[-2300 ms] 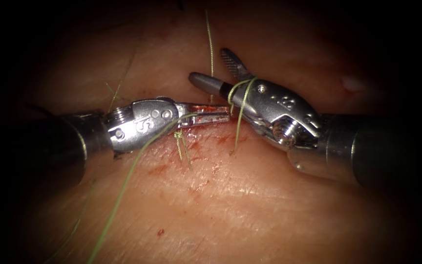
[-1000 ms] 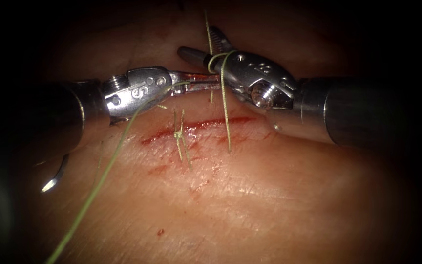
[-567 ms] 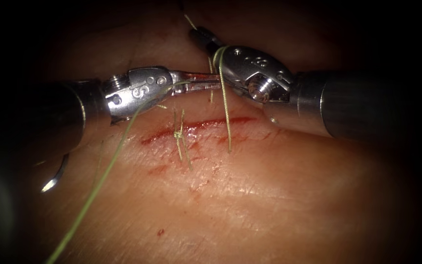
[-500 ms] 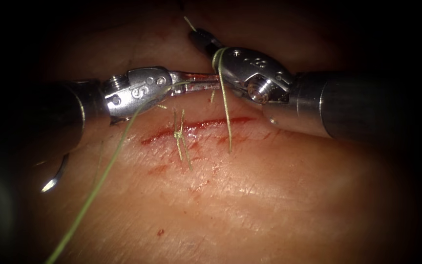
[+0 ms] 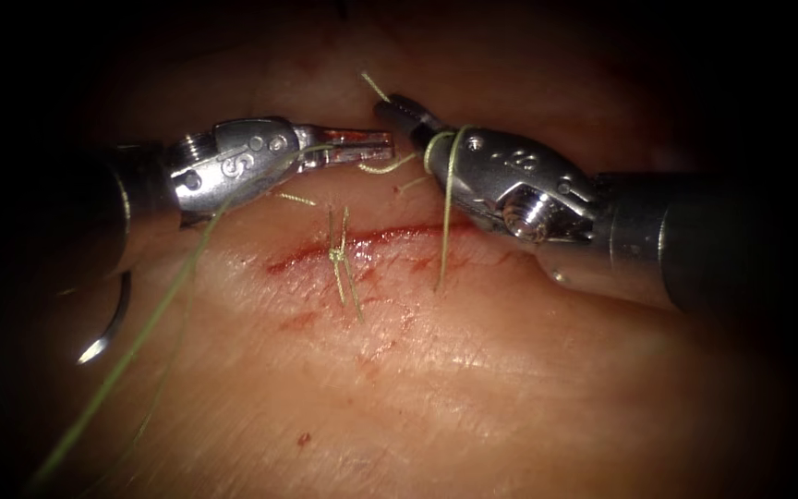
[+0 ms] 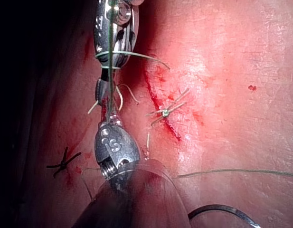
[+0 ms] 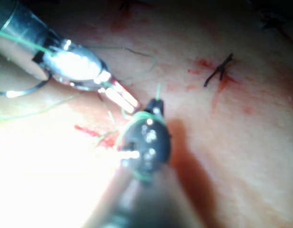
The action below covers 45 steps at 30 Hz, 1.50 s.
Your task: Wound Closure
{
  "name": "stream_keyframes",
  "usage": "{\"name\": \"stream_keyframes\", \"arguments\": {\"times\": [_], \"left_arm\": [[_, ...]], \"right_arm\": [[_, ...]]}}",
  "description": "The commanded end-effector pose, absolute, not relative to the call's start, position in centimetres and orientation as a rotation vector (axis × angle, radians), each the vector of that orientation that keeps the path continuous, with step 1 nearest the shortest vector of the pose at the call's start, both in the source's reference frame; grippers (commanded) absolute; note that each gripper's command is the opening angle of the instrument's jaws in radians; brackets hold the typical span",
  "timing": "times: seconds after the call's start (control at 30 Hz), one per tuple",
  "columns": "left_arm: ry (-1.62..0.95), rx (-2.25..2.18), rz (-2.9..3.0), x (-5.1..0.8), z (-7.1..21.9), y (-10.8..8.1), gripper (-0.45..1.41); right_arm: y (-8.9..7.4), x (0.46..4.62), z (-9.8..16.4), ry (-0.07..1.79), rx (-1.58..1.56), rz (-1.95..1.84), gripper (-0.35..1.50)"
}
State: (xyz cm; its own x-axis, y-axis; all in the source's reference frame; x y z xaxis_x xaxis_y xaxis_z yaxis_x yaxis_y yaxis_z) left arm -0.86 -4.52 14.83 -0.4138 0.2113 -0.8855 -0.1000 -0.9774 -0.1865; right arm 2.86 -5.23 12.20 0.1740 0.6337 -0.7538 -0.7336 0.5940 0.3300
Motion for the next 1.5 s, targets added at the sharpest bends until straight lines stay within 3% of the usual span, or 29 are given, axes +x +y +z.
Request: {"name": "stream_keyframes", "arguments": {"times": [0.03,0.3,1.5], "left_arm": [[-0.156,-1.582,2.493,-0.89,14.9,-4.5,-0.45],[-0.141,-1.528,2.493,-0.63,15.0,-4.4,-0.45],[-0.006,-1.227,2.62,-0.88,15.2,-2.1,-0.45]], "right_arm": [[-5.3,2.87,12.2,1.006,-0.114,0.97,-0.35],[-5.7,2.56,12.0,1.026,-0.109,0.945,-0.35],[-6.8,2.56,12.0,0.993,-0.064,0.846,-0.35]]}}
